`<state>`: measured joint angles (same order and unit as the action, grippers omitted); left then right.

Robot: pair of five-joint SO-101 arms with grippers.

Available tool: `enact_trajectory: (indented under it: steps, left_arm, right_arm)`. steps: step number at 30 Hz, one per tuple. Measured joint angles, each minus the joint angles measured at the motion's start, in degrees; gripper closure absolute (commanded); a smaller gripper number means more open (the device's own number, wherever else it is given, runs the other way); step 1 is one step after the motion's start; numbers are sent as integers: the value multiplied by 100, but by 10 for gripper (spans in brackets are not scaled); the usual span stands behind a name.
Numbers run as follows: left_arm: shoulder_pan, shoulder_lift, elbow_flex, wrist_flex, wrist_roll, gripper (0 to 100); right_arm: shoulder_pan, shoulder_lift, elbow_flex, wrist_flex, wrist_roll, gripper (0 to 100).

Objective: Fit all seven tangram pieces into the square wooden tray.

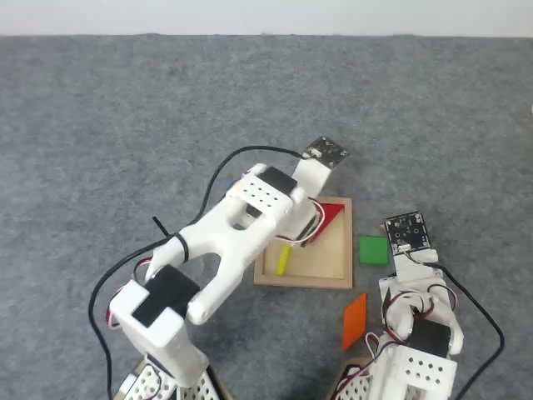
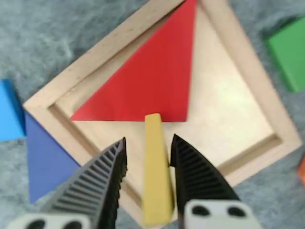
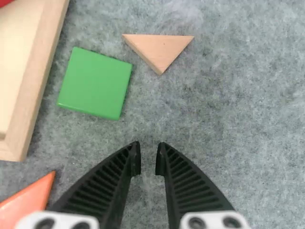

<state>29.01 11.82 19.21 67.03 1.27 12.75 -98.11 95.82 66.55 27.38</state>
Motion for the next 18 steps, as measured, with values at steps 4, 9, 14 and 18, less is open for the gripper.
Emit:
enact_trajectory:
  steps: [4, 9, 14, 18]
  left_arm:
    - [-246, 0, -44, 0, -255, 851]
    - [-369, 0, -334, 167, -580, 850]
    - [-352, 0, -396, 281, -870, 851]
    - [-378, 0, -396, 299, -1116, 852]
  right_arm:
    - [0, 0, 0, 0, 0, 933]
    - [0, 0, 0, 0, 0, 933]
    - [0, 0, 0, 0, 0, 933]
    - [0, 0, 0, 0, 0, 933]
